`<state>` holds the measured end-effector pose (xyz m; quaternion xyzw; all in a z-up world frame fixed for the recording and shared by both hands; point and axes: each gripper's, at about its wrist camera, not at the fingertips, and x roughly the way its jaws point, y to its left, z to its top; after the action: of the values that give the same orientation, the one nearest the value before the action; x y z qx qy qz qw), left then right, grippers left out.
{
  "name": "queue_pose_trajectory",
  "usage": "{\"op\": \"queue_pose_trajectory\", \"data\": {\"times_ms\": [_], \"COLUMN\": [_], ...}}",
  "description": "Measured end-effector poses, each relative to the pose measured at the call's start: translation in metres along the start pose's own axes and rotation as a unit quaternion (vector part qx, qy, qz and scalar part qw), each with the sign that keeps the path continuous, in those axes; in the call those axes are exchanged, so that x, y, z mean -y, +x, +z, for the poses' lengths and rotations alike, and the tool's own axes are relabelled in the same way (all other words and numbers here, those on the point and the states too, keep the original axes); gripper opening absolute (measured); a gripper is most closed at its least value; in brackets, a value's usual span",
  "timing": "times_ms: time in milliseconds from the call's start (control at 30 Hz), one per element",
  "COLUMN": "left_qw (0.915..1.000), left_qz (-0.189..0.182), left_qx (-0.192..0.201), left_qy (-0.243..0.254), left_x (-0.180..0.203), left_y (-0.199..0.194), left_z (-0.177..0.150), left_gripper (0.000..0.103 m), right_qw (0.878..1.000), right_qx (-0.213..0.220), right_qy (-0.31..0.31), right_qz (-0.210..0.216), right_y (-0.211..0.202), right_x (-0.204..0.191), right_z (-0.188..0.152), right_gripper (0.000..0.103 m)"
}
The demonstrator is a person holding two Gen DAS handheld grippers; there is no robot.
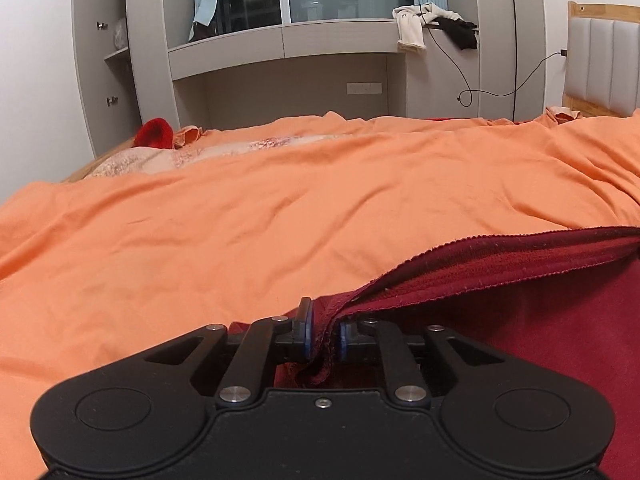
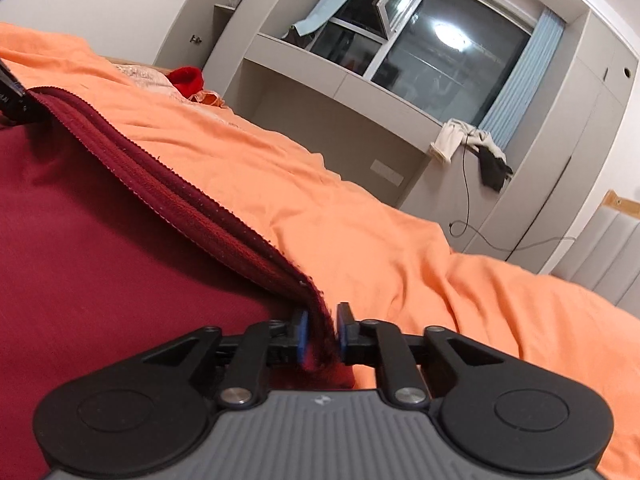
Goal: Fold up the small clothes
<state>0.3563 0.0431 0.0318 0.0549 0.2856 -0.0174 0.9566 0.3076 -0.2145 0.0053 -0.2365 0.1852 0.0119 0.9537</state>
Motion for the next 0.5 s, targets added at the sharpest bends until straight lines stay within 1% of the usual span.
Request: {"op": "queue_pose_trajectory", "data": {"times_ms": [33, 67, 100, 133, 167, 200, 233, 267, 300, 333, 367, 400, 433, 467, 500], "left_qw": [1.0000, 1.0000, 0.9999, 0.9997, 0.9994, 0.9991, 0.9987, 0.9983, 0.9980, 0.9977, 0.9973, 0.9970, 0.9966, 0.9961, 0.9956], "left_qz": [-0.002, -0.002, -0.003, -0.004, -0.005, -0.005, -0.004, -0.002, -0.001, 0.002, 0.007, 0.014, 0.022, 0.027, 0.030], "left_qx": [0.001, 0.002, 0.004, 0.006, 0.008, 0.010, 0.012, 0.013, 0.012, 0.011, 0.008, 0.004, -0.002, -0.010, -0.017], "left_qy": [-0.004, -0.008, -0.015, -0.023, -0.032, -0.041, -0.049, -0.056, -0.061, -0.067, -0.072, -0.076, -0.080, -0.083, -0.087], "left_x": [-0.001, -0.003, -0.005, -0.007, -0.010, -0.011, -0.014, -0.017, -0.019, -0.020, -0.022, -0.022, -0.024, -0.025, -0.027], "left_y": [0.000, -0.001, -0.002, -0.003, -0.004, -0.005, -0.005, -0.006, -0.006, -0.006, -0.005, -0.004, -0.002, 0.001, 0.004], "left_z": [-0.001, -0.002, -0.002, -0.002, -0.003, -0.003, -0.003, -0.003, -0.004, -0.006, -0.007, -0.008, -0.010, -0.011, -0.012], "left_gripper": [0.023, 0.028, 0.038, 0.053, 0.060, 0.069, 0.070, 0.071, 0.073, 0.077, 0.079, 0.081, 0.081, 0.081, 0.081], "right_qw": [1.000, 1.000, 1.000, 1.000, 1.000, 1.000, 1.000, 0.999, 0.999, 0.999, 0.999, 0.999, 0.998, 0.998, 0.997], "right_qx": [-0.002, -0.003, -0.005, -0.007, -0.010, -0.011, -0.013, -0.016, -0.020, -0.023, -0.029, -0.034, -0.038, -0.043, -0.048], "right_qy": [0.003, 0.007, 0.010, 0.013, 0.017, 0.021, 0.024, 0.027, 0.030, 0.032, 0.033, 0.035, 0.037, 0.040, 0.044], "right_qz": [-0.001, -0.004, -0.006, -0.007, -0.009, -0.010, -0.012, -0.014, -0.017, -0.019, -0.023, -0.025, -0.028, -0.031, -0.035], "right_y": [0.001, 0.001, 0.003, 0.003, 0.004, 0.005, 0.007, 0.008, 0.008, 0.010, 0.011, 0.012, 0.013, 0.013, 0.014], "right_x": [0.001, 0.003, 0.004, 0.006, 0.007, 0.009, 0.011, 0.013, 0.014, 0.016, 0.017, 0.017, 0.018, 0.019, 0.019], "right_z": [0.000, 0.000, 0.003, 0.003, 0.002, 0.002, 0.002, 0.002, 0.001, 0.001, -0.001, -0.003, -0.004, -0.005, -0.007], "right_gripper": [0.025, 0.027, 0.030, 0.037, 0.041, 0.048, 0.055, 0.058, 0.064, 0.069, 0.072, 0.078, 0.084, 0.087, 0.092]}}
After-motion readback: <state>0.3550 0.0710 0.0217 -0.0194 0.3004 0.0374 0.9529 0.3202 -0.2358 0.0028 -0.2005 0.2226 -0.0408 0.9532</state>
